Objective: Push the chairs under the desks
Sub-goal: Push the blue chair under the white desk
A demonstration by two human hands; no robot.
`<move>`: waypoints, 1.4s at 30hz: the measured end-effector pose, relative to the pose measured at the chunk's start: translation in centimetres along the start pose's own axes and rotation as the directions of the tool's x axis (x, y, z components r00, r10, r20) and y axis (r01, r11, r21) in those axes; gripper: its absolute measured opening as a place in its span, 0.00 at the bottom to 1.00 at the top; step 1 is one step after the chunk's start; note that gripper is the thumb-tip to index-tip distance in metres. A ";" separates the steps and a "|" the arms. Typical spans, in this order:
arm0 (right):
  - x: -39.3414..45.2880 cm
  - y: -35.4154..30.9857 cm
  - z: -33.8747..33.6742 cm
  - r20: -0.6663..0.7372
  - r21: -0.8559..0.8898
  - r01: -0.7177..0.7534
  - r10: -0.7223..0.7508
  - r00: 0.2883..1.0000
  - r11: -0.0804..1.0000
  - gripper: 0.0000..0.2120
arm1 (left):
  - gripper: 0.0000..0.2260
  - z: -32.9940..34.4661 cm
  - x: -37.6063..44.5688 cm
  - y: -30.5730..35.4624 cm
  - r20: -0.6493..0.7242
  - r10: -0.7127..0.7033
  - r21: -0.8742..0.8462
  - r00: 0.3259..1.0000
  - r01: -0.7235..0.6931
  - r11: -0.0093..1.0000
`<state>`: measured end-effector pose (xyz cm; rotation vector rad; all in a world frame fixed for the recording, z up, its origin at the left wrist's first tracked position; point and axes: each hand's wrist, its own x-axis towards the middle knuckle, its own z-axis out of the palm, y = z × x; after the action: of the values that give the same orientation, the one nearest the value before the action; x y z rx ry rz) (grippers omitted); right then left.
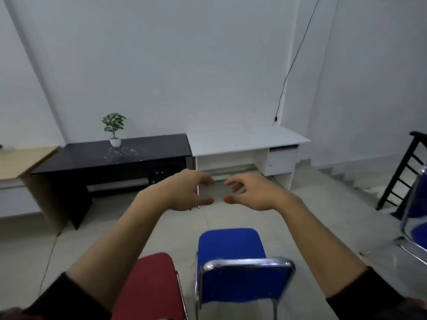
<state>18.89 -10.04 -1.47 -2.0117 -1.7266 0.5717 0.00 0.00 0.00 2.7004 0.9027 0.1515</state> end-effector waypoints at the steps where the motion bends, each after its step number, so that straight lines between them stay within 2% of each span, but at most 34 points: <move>1: 0.1 0.6 0.8 0.040 0.002 -0.029 0.029 0.999 1.000 0.26 | 0.24 1.2 0.6 0.2 0.028 -0.007 -0.017 1.000 0.007 1.000; 4: 0.4 3.9 4.0 0.189 0.004 -0.172 0.168 0.967 0.985 0.28 | 0.26 6.6 2.1 0.9 0.162 -0.033 -0.080 0.986 0.046 0.996; 6: 0.6 6.6 6.2 0.250 -0.062 -0.259 0.266 0.931 0.964 0.30 | 0.29 10.7 2.9 1.1 0.265 -0.041 -0.120 0.963 0.075 0.990; 10: -0.2 12.7 10.6 0.362 -0.214 -0.397 0.450 0.816 0.892 0.33 | 0.37 18.9 3.5 0.1 0.513 -0.097 -0.050 0.853 0.143 0.988; 12: -1.2 15.1 12.9 0.364 -0.243 -0.406 0.471 0.803 0.881 0.28 | 0.39 22.1 3.3 -1.1 0.572 -0.126 -0.020 0.810 0.168 0.986; 14: -1.8 17.1 15.0 0.263 -0.308 -0.380 0.462 0.847 0.872 0.27 | 0.43 24.1 3.2 -2.4 0.575 -0.155 0.041 0.803 0.161 0.986; 16: -1.9 18.3 16.6 0.164 -0.377 -0.351 0.435 0.885 0.857 0.27 | 0.43 24.8 3.2 -3.3 0.531 -0.187 0.088 0.826 0.166 0.982; 20: -0.6 19.4 17.7 0.124 -0.376 -0.349 0.420 0.899 0.858 0.16 | 0.35 26.3 4.1 -4.2 0.506 -0.226 0.044 0.833 0.237 0.971; 23: 0.6 20.1 17.6 0.101 -0.380 -0.343 0.407 0.908 0.859 0.14 | 0.28 27.3 4.8 -4.3 0.481 -0.247 0.030 0.841 0.265 0.964; 30: 2.3 21.5 17.0 0.239 -0.382 -0.268 0.374 0.896 0.885 0.20 | 0.20 28.5 6.9 -4.9 0.456 -0.290 -0.027 0.842 0.339 0.940; 37: 4.3 24.0 16.4 0.367 -0.308 -0.200 0.310 0.877 0.930 0.24 | 0.21 29.7 8.2 -5.8 0.409 -0.246 -0.047 0.879 0.289 0.956; 42: 5.9 26.0 14.8 0.366 -0.305 -0.163 0.274 0.889 0.938 0.26 | 0.19 30.2 9.8 -4.4 0.316 -0.262 -0.114 0.912 0.311 0.944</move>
<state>32.53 -6.95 -28.53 -2.4380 -1.9000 0.9321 11.07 2.07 -30.04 2.3243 1.1228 -0.2296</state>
